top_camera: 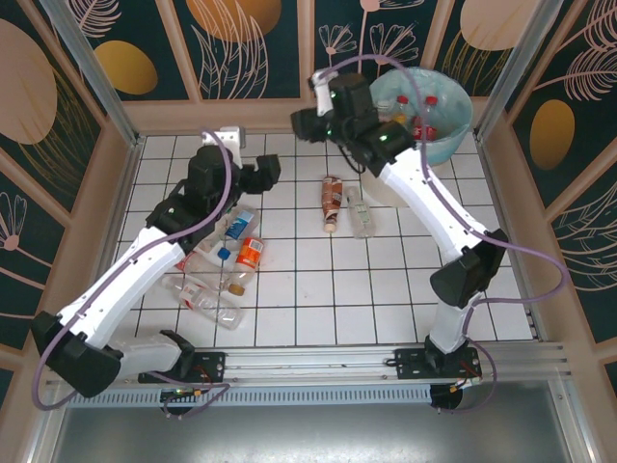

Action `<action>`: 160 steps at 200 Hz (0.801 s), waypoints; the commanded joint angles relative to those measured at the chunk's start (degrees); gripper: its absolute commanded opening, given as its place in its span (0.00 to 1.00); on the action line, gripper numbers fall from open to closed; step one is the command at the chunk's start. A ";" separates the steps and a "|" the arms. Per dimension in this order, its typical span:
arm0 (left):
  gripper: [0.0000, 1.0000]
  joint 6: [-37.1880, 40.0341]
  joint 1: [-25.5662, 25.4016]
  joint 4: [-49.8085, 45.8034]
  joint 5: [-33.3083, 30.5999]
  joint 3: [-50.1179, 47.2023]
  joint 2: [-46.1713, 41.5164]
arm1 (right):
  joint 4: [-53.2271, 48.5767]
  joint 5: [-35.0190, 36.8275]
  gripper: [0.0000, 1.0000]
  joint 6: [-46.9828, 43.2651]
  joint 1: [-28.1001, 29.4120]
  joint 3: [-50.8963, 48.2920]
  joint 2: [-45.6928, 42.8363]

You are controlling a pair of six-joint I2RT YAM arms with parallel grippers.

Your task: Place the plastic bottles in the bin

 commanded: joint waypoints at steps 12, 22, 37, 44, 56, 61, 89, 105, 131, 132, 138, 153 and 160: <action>0.83 -6.31 7.43 -4.46 0.55 -7.12 -6.45 | 10.80 -13.46 0.55 -5.01 4.38 -11.96 -2.32; 0.83 -5.64 10.87 -5.08 1.27 -8.26 -7.23 | 12.68 -15.09 0.55 -4.03 5.77 -13.68 -1.64; 0.82 -4.22 16.92 -4.32 2.08 -9.95 -8.45 | 13.20 -15.29 0.55 -1.40 7.54 -13.78 0.84; 0.82 -3.78 20.30 -3.42 2.89 -11.54 -9.10 | 12.78 -15.29 0.55 0.15 8.17 -12.90 2.43; 0.81 -3.57 26.44 -0.71 5.32 -13.83 -9.90 | 11.99 -16.31 0.54 2.74 9.11 -10.74 5.49; 0.81 -4.03 29.58 0.59 6.91 -14.82 -9.92 | 11.70 -16.93 0.54 3.63 9.56 -9.84 6.74; 0.80 -8.64 44.88 4.66 18.78 -18.98 -5.72 | 10.72 -19.01 0.52 6.84 11.46 -5.97 11.62; 0.81 -9.79 49.08 5.52 20.49 -21.28 -3.94 | 10.81 -19.94 0.52 6.85 12.42 -5.49 12.09; 0.78 -12.86 56.69 7.92 28.59 -26.34 0.27 | 12.73 -20.61 0.52 7.07 13.10 -8.08 10.49; 0.78 -12.94 56.98 8.01 28.98 -26.50 0.49 | 12.81 -20.63 0.52 7.07 13.10 -8.26 10.40; 0.77 -13.54 58.75 8.72 30.87 -27.52 1.46 | 13.25 -20.81 0.52 7.28 13.05 -9.08 9.79; 0.75 -13.30 60.16 9.04 31.48 -28.32 3.25 | 14.78 -21.08 0.52 7.24 13.09 -12.02 7.77; 0.74 -12.74 60.17 8.78 31.03 -28.19 3.85 | 15.72 -21.08 0.52 7.24 13.01 -13.89 6.71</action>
